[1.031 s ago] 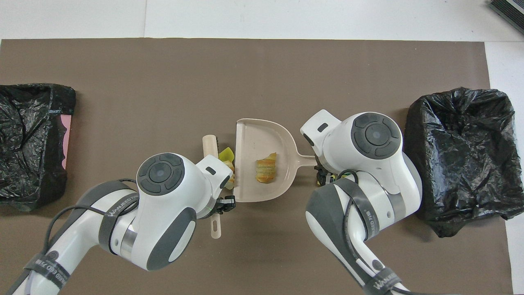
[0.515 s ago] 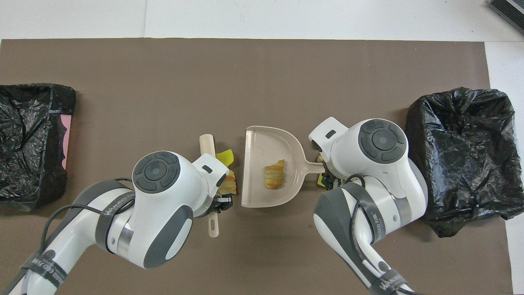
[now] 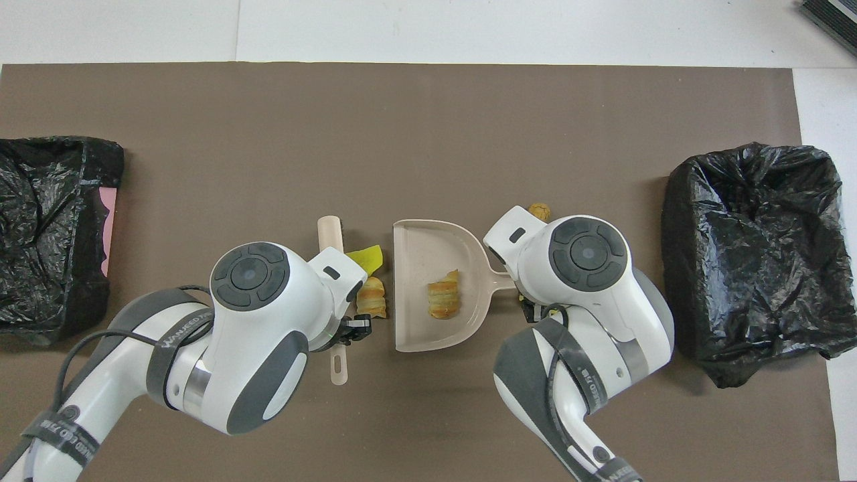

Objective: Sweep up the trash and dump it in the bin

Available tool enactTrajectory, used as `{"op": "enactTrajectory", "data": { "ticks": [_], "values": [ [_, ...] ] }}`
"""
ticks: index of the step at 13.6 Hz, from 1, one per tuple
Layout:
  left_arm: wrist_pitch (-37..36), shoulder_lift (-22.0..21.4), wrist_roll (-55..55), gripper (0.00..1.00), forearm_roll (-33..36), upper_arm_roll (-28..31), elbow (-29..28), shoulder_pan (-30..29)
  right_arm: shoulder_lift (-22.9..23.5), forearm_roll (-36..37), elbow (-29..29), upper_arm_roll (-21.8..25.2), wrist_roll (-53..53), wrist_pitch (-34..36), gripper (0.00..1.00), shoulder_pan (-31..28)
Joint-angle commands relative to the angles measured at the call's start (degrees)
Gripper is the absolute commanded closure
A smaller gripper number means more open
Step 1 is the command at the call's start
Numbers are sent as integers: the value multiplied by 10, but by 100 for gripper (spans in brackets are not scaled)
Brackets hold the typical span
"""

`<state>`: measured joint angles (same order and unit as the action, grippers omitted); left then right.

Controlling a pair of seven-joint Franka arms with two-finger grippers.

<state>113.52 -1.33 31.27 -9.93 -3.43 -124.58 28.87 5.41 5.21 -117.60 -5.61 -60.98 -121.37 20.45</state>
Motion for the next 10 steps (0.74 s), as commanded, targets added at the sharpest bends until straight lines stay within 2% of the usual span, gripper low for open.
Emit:
{"op": "enactTrajectory", "data": {
  "ticks": [1, 4, 8, 10],
  "values": [
    [8, -26, -36, 100, 10, -3, -50, -8, -3, 33, -2, -4, 35, 13, 100, 16],
    [31, -27, -59, 100, 10, -6, -78, 0, 16, 48, 1, -4, 74, 15, 100, 31],
    [35, -29, -58, 100, 0, -9, -73, 57, 32, 49, 10, -4, 104, 17, 100, 43],
    [69, -27, -54, 100, -19, -9, -70, 79, 38, 48, 10, -4, 105, 7, 100, 42]
  ]
}}
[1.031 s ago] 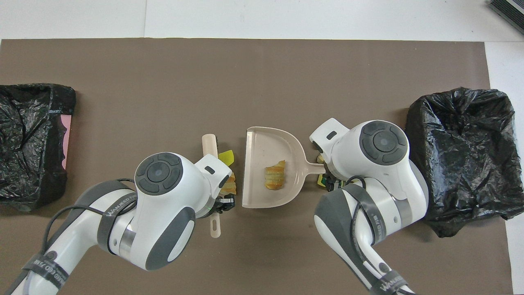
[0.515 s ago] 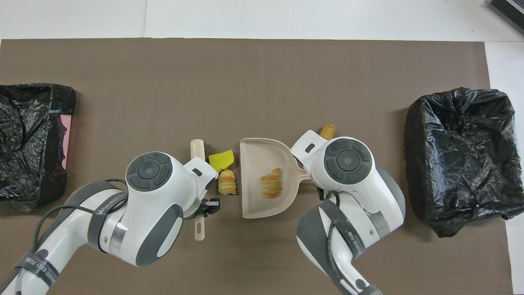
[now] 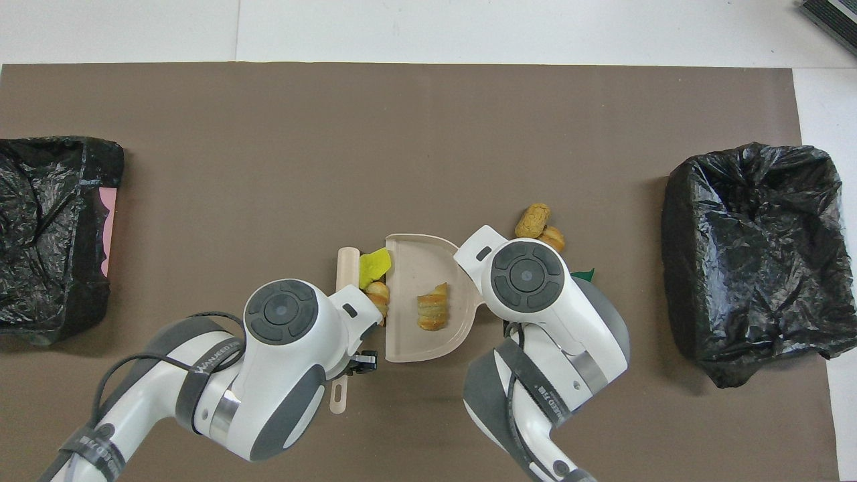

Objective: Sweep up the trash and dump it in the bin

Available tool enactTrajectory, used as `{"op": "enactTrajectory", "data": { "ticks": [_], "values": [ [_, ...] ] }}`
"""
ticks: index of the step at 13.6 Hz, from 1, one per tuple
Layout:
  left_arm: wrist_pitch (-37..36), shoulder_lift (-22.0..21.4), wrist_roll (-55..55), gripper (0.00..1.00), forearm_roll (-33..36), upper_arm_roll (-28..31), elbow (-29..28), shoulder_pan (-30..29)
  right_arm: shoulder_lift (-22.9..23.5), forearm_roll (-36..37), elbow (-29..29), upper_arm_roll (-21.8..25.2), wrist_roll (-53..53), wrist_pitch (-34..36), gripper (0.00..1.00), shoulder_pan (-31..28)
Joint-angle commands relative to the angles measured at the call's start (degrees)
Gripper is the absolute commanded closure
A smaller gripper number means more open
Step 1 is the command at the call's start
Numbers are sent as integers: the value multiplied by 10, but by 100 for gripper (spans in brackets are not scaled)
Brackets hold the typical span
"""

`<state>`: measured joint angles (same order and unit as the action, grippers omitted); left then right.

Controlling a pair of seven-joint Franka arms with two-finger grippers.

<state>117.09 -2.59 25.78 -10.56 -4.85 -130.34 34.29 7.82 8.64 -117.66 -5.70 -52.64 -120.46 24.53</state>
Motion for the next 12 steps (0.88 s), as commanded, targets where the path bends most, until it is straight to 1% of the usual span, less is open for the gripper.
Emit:
{"op": "enactTrajectory", "data": {
  "ticks": [1, 3, 5, 6, 7, 9, 11, 12],
  "values": [
    [49, -15, 5, 100, -19, 5, -12, 38, 14, 11, 9, -3, 24, -5, 100, -4],
    [58, -9, 17, 100, -25, 5, 1, 53, 15, 3, 8, -3, 25, -4, 100, -10],
    [47, -7, 47, 100, -24, 5, 10, 53, 15, 3, 9, -3, 19, -4, 100, -16],
    [40, -8, 59, 100, -20, 7, 11, 49, 11, 1, 6, -3, 14, -4, 100, -30],
    [22, -14, 74, 100, -14, 9, 17, 45, 7, 0, 3, -4, 6, -2, 100, -37],
    [-38, -22, 96, 100, -3, 10, 30, 39, 1, -4, 3, -4, -2, 2, 100, -38],
    [-49, -31, 130, 100, 0, 7, 22, 41, -10, -13, 3, -4, -18, 8, 100, -42],
    [-49, -37, 143, 100, 0, 6, 15, 46, -21, -20, 4, -4, -39, 14, 100, -58]
  ]
}}
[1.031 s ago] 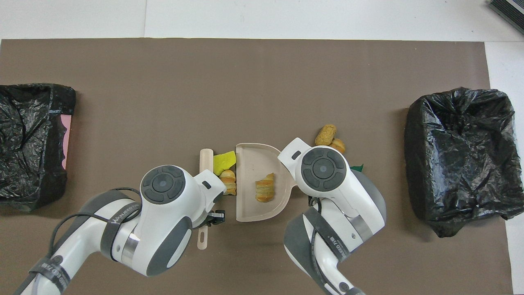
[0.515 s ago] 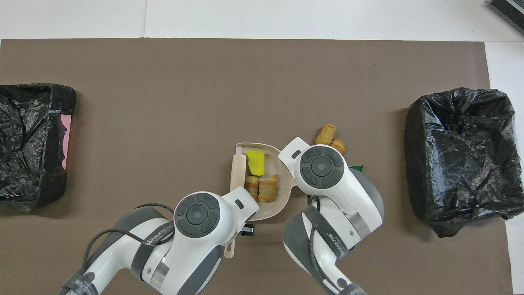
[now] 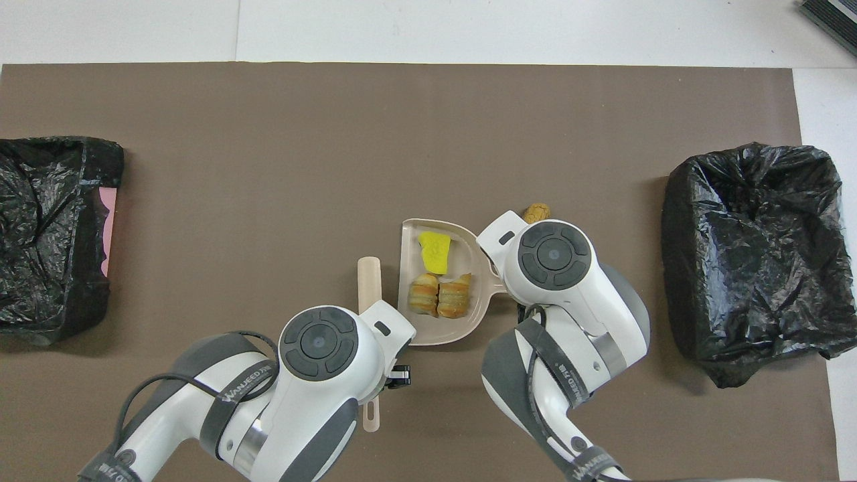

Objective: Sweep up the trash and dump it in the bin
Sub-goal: 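Carry the dustpan to the black bag and tip it with the right gripper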

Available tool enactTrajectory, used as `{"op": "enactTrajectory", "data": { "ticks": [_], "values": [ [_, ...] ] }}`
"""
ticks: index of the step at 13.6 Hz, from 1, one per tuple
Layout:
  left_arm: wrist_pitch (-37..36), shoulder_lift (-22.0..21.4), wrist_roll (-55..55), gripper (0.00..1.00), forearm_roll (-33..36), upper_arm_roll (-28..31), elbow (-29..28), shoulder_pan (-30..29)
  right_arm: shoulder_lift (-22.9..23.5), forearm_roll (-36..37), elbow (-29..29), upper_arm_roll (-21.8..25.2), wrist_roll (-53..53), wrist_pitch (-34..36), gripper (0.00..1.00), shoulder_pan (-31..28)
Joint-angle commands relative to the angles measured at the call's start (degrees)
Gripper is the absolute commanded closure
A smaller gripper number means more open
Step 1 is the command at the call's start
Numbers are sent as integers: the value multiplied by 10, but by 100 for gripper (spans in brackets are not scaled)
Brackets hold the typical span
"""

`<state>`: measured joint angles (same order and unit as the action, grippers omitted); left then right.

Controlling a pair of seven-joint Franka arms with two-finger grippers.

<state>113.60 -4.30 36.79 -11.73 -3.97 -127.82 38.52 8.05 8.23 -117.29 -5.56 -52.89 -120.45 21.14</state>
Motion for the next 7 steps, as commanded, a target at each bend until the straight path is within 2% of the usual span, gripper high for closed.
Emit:
{"op": "enactTrajectory", "data": {
  "ticks": [1, 3, 5, 7],
  "values": [
    [-8, -31, 49, 100, 12, -3, -24, 9, -34, -36, 0, -5, -71, 23, 100, -46],
    [1, -68, 85, 100, 12, -5, -68, 55, -53, -76, 8, -4, -151, 54, 100, -82],
    [34, -112, 126, 100, 11, -6, -122, 99, -68, -78, 24, -3, -207, 76, 100, -124],
    [55, -155, 153, 100, 11, -7, -172, 141, -65, -78, 64, -2, -283, 121, 100, -173]
  ]
}}
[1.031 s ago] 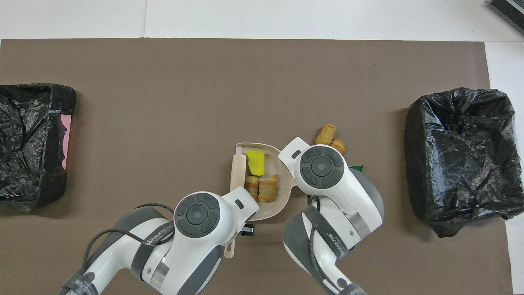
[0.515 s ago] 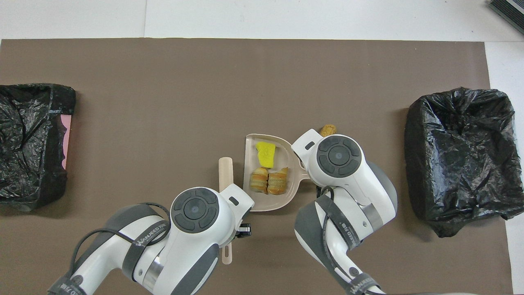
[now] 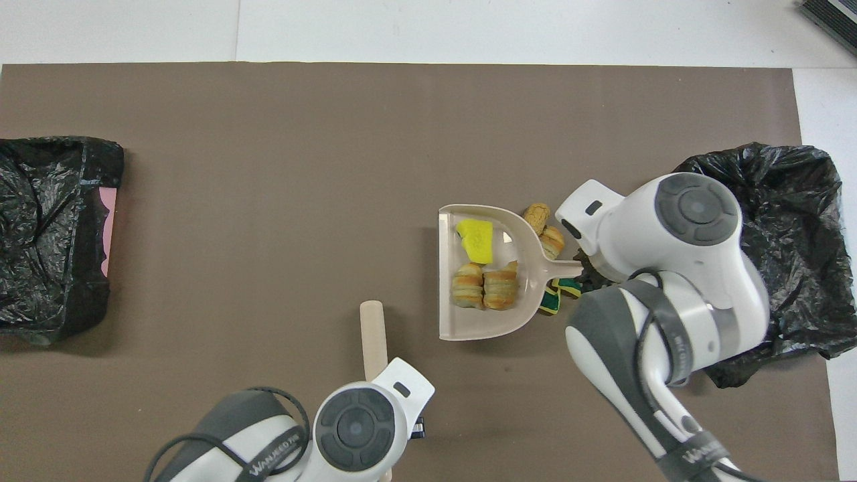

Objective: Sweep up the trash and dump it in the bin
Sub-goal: 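Carry the dustpan to the black bag and tip it with the right gripper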

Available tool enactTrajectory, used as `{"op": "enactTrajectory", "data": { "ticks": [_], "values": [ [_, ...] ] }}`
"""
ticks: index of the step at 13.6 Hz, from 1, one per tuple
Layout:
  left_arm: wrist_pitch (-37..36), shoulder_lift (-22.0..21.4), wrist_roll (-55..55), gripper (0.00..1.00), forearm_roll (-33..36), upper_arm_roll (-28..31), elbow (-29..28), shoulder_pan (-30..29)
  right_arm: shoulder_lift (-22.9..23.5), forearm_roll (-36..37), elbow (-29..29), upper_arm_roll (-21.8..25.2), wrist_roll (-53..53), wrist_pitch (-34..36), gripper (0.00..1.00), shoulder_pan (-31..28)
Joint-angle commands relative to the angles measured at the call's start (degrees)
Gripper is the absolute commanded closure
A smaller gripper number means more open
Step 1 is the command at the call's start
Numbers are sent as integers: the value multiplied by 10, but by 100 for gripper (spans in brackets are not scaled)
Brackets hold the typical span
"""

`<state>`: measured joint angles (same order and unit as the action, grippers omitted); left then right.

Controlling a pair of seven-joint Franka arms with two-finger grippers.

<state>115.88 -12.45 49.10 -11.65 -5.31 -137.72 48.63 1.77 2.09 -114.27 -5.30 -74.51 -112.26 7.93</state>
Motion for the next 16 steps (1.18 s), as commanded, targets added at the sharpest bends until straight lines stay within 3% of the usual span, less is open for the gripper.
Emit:
{"op": "enactTrajectory", "data": {
  "ticks": [1, 8, 11, 12, 13, 14, 15, 16],
  "values": [
    [33, -78, 36, 100, 10, 7, -86, 61, -2, -17, 45, -4, -99, 52, 100, -68],
    [127, -68, 106, 100, -20, 6, -139, 143, 9, 2, 103, -2, -319, 78, 100, -262],
    [134, -68, 113, 96, -22, 7, -145, 156, 18, 63, 114, -2, -360, 67, 100, -322],
    [134, -67, 113, 82, -22, 7, -146, 156, 18, 85, 114, -2, -360, 48, 100, -345],
    [135, -65, 114, 59, -22, 7, -145, 154, 18, 98, 114, -2, -354, 22, 100, -357],
    [132, -64, 114, 43, -22, 7, -146, 152, 18, 122, 114, -1, -351, -1, 100, -368],
    [128, -64, 108, 37, -22, 7, -146, 150, 18, 161, 114, -1, -347, -14, 100, -375],
    [130, -61, 105, 19, -22, 8, -145, 143, 19, 207, 114, -1, -327, -25, 100, -378]
  ]
}}
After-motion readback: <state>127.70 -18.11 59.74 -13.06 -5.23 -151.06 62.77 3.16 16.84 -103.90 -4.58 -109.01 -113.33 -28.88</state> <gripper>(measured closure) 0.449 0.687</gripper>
